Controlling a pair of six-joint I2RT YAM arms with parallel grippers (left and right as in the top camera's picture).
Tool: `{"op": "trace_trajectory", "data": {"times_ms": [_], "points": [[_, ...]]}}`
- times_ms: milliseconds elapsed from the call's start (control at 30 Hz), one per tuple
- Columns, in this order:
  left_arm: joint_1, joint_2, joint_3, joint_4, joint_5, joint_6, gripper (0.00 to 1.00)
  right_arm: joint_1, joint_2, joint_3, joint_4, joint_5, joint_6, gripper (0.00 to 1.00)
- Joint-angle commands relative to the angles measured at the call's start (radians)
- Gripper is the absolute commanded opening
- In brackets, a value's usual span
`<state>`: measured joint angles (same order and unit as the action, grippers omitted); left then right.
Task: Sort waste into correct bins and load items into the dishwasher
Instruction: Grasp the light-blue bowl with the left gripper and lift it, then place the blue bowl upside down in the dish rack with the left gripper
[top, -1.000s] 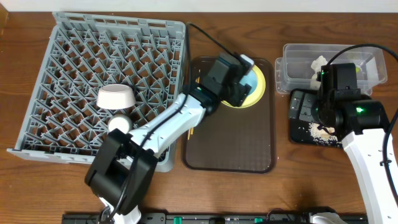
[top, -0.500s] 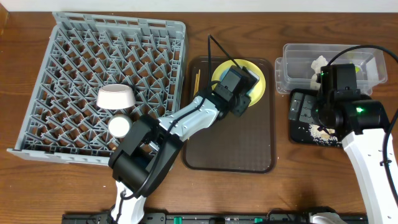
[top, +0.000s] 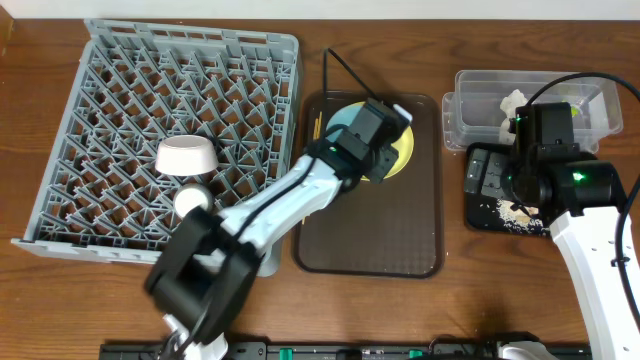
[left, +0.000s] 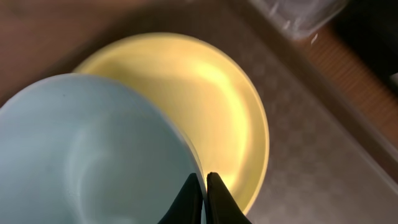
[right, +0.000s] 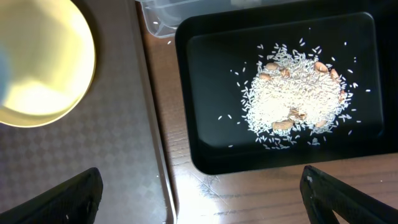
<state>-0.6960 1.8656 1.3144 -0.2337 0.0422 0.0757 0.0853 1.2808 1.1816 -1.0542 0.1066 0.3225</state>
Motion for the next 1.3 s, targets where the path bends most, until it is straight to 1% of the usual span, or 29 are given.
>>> {"op": "trace_trajectory", "data": {"times_ms": [0, 67, 100, 133, 167, 200, 233, 267, 300, 333, 433, 500, 567, 667, 800, 833, 900, 1000, 1133, 1267], "points": [[0.039, -0.161, 0.005, -0.057, -0.032, -0.045, 0.06, -0.006, 0.002, 0.001, -0.002, 0.016, 0.01, 0.99], [0.092, -0.222, 0.005, -0.097, -0.027, -0.109, 0.06, -0.006, 0.002, 0.001, -0.001, 0.016, 0.009, 0.99], [0.126, -0.249, 0.005, -0.112, -0.008, -0.118, 0.06, -0.006, 0.002, 0.001, -0.001, 0.016, 0.01, 0.99], [0.151, -0.264, 0.005, -0.119, 0.021, -0.118, 0.06, -0.006, 0.002, 0.001, -0.001, 0.016, 0.01, 0.99], [0.2, -0.282, 0.005, -0.122, 0.095, -0.118, 0.06, -0.006, 0.002, 0.001, -0.001, 0.016, 0.01, 0.99], [0.223, -0.286, 0.005, -0.121, 0.138, -0.118, 0.06, -0.006, 0.002, 0.001, -0.001, 0.016, 0.01, 0.99], [0.265, -0.293, 0.005, -0.119, 0.224, -0.118, 0.06, -0.006, 0.002, 0.001, -0.001, 0.016, 0.01, 0.99], [0.348, -0.293, 0.005, -0.116, 0.394, -0.119, 0.06, -0.006, 0.002, 0.001, -0.001, 0.016, 0.01, 0.99], [0.386, -0.291, 0.005, -0.116, 0.473, -0.121, 0.06, -0.006, 0.002, 0.001, -0.001, 0.016, 0.01, 0.99], [0.451, -0.286, 0.005, -0.113, 0.589, -0.136, 0.06, -0.006, 0.002, 0.001, -0.001, 0.016, 0.01, 0.99], [0.581, -0.277, 0.005, -0.093, 0.79, -0.168, 0.06, -0.006, 0.002, 0.001, 0.0, 0.016, 0.01, 0.99], [0.69, -0.268, 0.005, -0.072, 0.937, -0.179, 0.06, -0.006, 0.002, 0.001, -0.001, 0.016, 0.01, 0.99], [0.765, -0.256, 0.005, -0.062, 1.0, -0.221, 0.06, -0.006, 0.002, 0.001, -0.001, 0.016, 0.01, 0.99], [0.845, -0.216, 0.005, -0.034, 1.084, -0.253, 0.06, -0.006, 0.002, 0.001, -0.001, 0.016, 0.01, 0.99], [0.926, -0.092, 0.005, 0.099, 1.193, -0.439, 0.06, -0.006, 0.002, 0.001, -0.002, 0.016, 0.01, 0.99], [0.945, -0.027, 0.005, 0.182, 1.248, -0.531, 0.06, -0.006, 0.002, 0.001, -0.002, 0.016, 0.01, 0.99], [0.959, 0.029, 0.005, 0.252, 1.278, -0.619, 0.06, -0.006, 0.002, 0.001, -0.002, 0.016, 0.01, 0.99], [0.983, 0.105, 0.005, 0.314, 1.282, -0.718, 0.06, -0.006, 0.002, 0.001, -0.004, 0.016, 0.01, 0.99], [1.022, 0.153, 0.005, 0.318, 1.282, -0.737, 0.07, -0.006, 0.002, 0.001, -0.005, 0.016, 0.01, 0.99], [1.067, 0.156, 0.005, 0.314, 1.281, -0.736, 0.06, -0.006, 0.002, 0.001, -0.004, 0.016, 0.01, 0.99]]}}
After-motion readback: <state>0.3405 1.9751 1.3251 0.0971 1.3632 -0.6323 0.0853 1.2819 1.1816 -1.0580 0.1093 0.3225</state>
